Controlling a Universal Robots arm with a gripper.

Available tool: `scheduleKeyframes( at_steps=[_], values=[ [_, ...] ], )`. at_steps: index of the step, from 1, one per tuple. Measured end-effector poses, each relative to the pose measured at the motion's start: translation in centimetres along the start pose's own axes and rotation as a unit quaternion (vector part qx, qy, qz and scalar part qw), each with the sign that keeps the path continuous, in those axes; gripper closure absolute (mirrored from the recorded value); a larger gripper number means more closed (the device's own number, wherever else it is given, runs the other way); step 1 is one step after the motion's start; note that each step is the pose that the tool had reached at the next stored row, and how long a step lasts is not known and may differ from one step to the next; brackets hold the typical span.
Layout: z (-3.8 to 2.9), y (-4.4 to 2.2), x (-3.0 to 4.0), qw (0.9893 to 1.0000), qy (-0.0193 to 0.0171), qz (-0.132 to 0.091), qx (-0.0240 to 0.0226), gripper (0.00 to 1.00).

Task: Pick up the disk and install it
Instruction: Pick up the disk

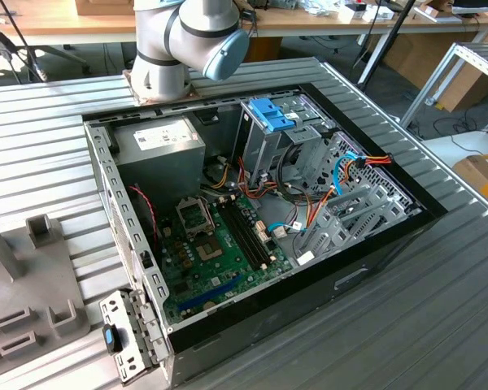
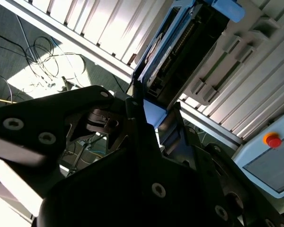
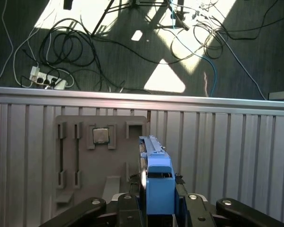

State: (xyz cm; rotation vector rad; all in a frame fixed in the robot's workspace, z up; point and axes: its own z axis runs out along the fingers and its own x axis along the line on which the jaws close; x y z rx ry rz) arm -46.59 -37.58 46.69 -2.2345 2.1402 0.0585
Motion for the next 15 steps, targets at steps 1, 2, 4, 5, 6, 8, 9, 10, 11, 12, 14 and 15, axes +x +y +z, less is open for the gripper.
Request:
scheduleKeyframes(
  at_steps=[1,2,4,5,6,8,9,10,11,12,14,15],
  values=[
    [-0.11,0.0,-0.01,1.0,0.0,0.0,0.0,0.64],
    [-0.13,0.0,-0.01,1.0,0.0,0.0,0.0,0.64],
    [-0.17,0.0,-0.01,1.0,0.0,0.0,0.0,0.64],
    [-0.19,0.0,-0.01,1.0,0.0,0.0,0.0,0.64],
    [-0.2,0.0,-0.01,1.0,0.0,0.0,0.0,0.64],
    [-0.22,0.0,-0.01,1.0,0.0,0.0,0.0,0.64],
    [-0.23,0.0,-0.01,1.0,0.0,0.0,0.0,0.64],
    [-0.24,0.0,-0.01,1.0,0.0,0.0,0.0,0.64],
    [-0.25,0.0,-0.01,1.0,0.0,0.0,0.0,0.64],
    [-0.26,0.0,-0.02,1.0,0.0,0.0,0.0,0.64],
    [-0.28,0.0,-0.02,1.0,0.0,0.0,0.0,0.64],
    [-0.31,0.0,-0.02,1.0,0.0,0.0,-0.0001,0.64]
  ],
)
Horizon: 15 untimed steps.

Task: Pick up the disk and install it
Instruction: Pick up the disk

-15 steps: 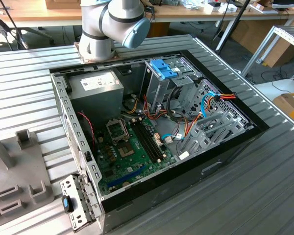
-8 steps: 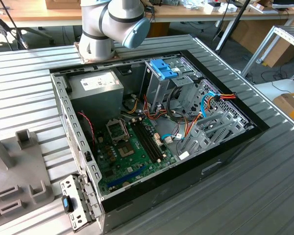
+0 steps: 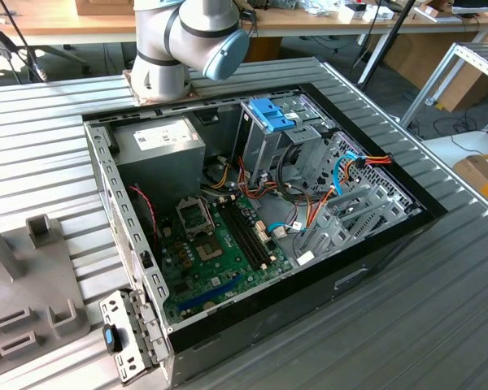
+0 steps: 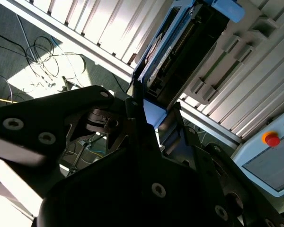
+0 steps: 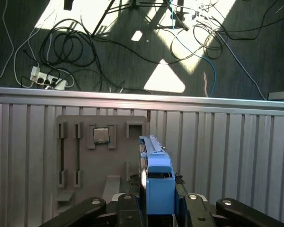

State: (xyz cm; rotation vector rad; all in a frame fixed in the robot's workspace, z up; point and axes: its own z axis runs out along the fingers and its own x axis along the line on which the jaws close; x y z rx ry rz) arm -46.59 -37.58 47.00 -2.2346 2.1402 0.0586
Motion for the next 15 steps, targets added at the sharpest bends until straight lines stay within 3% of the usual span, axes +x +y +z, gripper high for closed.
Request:
scheduleKeyframes(
  at_steps=[3,11,15],
  values=[
    [-0.31,0.0,-0.02,1.0,0.0,0.0,0.0,0.64],
    [-3.12,-0.11,-0.18,1.0,0.0,0.0,0.0,0.64],
    [-3.26,-0.11,-0.19,1.0,0.0,0.0,0.0,0.64]
  ],
)
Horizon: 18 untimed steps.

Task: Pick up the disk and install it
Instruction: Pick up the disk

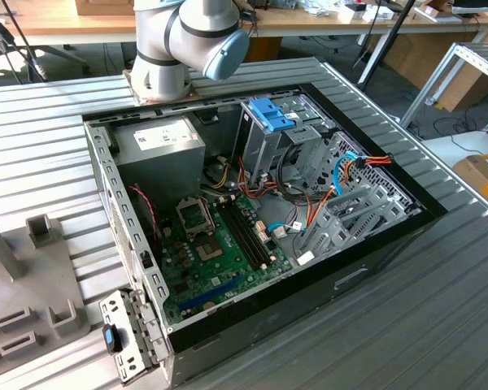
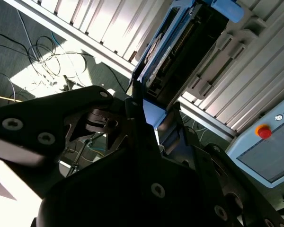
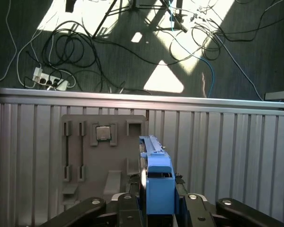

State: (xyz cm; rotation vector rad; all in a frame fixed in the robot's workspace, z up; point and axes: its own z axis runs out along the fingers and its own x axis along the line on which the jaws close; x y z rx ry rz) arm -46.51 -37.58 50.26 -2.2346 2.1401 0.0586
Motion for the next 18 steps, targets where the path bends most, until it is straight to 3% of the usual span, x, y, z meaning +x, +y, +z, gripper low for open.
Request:
scheduleKeyframes(
  at_steps=[4,10,18],
  values=[
    [0.0,-0.49,0.02,1.0,0.0,0.0,0.0,0.64],
    [0.01,-1.92,0.08,1.0,0.0,0.0,0.0,0.64],
    [0.02,-5.19,0.22,1.0,0.0,0.0,0.0,0.64]
  ],
)
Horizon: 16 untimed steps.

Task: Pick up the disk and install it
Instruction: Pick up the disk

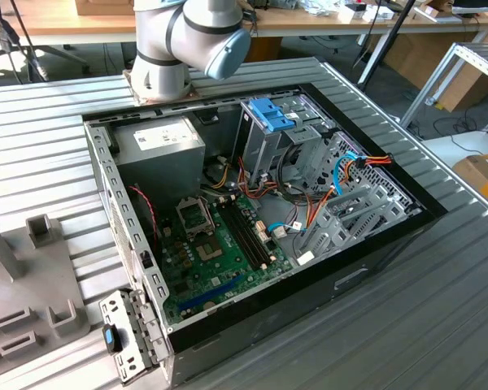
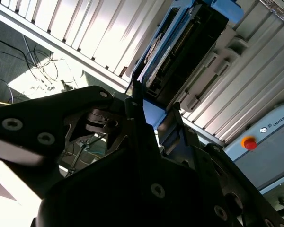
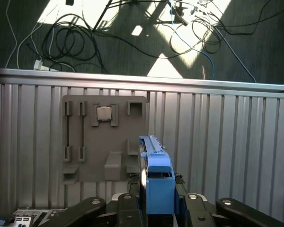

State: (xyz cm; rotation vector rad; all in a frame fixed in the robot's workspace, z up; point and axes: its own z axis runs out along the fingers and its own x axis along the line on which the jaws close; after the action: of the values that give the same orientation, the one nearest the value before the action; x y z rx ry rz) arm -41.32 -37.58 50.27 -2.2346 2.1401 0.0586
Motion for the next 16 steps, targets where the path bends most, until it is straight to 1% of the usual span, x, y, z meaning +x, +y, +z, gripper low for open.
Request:
scheduleKeyframes(
  at_steps=[4,8,11,12,14,15,16],
  values=[
    [0.01,-1.23,0.06,1.0,0.0,0.0,0.0,0.64],
    [0.02,-3.98,0.17,1.0,0.0,0.0,0.0,0.64],
    [0.02,-5.19,0.22,1.0,0.0,0.0,0.0,0.64],
    [0.02,-5.48,0.24,1.0,0.0,0.0,-0.0001,0.64],
    [0.04,-6.67,0.29,1.0,0.0,0.0,0.0,0.64],
    [0.04,-6.99,0.3,1.0,0.0,0.0,0.0,0.64],
    [0.03,-7.62,0.33,1.0,0.0,0.0,-0.0001,0.64]
  ],
)
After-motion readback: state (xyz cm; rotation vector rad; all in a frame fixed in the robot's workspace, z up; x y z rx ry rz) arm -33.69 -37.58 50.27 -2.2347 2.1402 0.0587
